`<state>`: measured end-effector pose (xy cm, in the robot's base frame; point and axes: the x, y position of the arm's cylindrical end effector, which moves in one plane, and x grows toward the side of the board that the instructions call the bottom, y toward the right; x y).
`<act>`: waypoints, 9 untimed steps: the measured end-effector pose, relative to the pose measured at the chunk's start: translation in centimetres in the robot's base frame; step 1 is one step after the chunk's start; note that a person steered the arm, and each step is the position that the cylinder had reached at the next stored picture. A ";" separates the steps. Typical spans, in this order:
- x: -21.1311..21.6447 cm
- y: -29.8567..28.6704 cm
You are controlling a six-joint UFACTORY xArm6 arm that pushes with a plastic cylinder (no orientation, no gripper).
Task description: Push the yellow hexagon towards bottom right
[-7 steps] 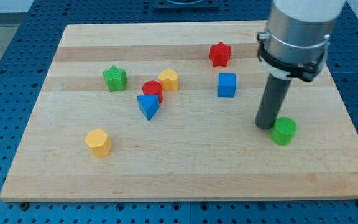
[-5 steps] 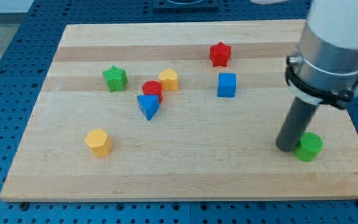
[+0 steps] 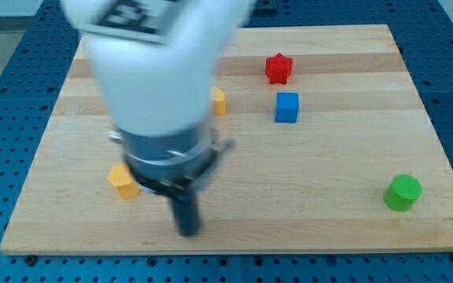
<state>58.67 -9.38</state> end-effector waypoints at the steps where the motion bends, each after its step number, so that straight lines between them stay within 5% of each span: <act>1: -1.3 -8.7; 2: -2.0 -13.2; 3: -5.5 -9.3; 7: -3.1 18.9; 9: 2.0 14.1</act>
